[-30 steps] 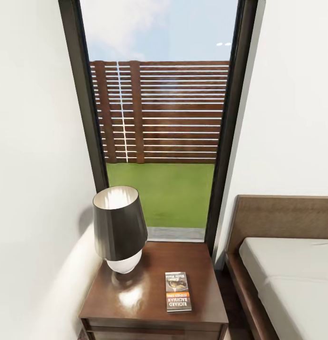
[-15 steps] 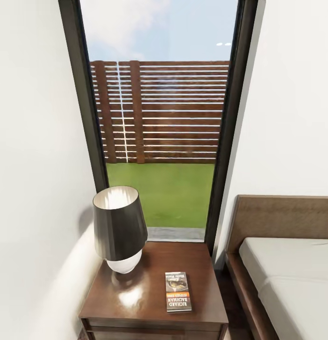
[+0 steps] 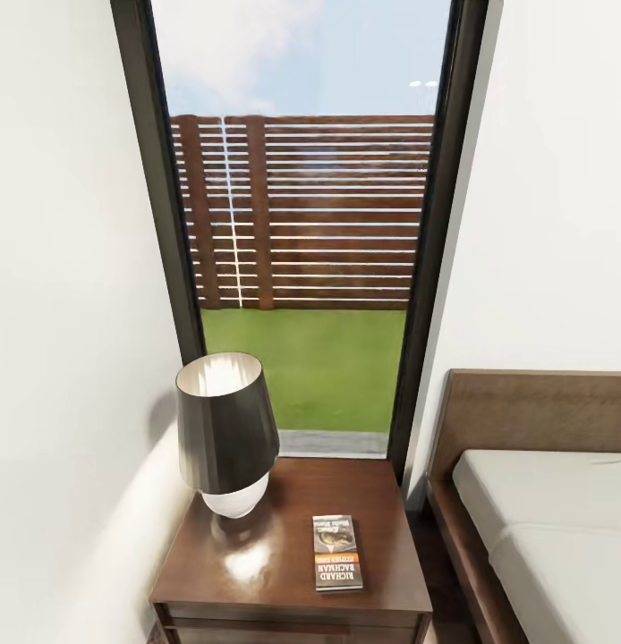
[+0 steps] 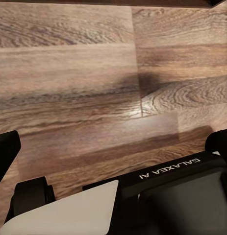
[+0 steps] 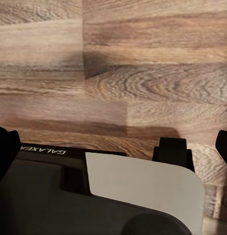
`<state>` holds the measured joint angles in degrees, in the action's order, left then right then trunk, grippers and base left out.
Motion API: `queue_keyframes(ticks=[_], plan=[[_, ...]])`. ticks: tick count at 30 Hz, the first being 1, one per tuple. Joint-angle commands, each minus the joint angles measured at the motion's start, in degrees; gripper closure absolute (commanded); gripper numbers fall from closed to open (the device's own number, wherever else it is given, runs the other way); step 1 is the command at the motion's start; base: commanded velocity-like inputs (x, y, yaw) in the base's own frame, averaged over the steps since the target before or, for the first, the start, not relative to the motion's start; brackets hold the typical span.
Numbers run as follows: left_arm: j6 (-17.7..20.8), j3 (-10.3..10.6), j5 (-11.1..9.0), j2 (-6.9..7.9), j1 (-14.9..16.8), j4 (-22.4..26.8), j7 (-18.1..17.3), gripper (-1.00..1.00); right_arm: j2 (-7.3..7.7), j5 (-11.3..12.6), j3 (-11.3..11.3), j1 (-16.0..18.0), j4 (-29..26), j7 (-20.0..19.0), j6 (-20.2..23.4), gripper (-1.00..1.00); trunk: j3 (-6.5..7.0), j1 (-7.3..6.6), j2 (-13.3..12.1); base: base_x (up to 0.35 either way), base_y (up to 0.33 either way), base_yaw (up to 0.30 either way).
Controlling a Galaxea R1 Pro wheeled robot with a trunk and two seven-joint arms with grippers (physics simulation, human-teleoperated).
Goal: In the bedroom, move the book from the bed onto either nightstand, and place the two sandals side by side next to the bed.
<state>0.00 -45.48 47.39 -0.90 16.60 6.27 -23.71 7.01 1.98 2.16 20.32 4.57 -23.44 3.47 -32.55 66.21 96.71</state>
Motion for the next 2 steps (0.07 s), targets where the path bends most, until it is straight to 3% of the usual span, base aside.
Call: queue_keyframes(ticks=[1, 2], plan=[[0.0, -0.5, 0.6, -0.05, 0.0, 0.1, -0.3, -1.0, 0.02, 0.2, 0.2, 0.1, 0.1, -0.2, 0.2, -1.0, -0.06, -0.01, 0.0, 0.0, 0.0, 0.0], [0.0, -0.5, 0.6, -0.06, 0.0, 0.1, -0.3, -1.0, 0.02, 0.2, 0.2, 0.1, 0.1, -0.2, 0.2, -1.0, -0.06, -0.01, 0.0, 0.0, 0.0, 0.0]])
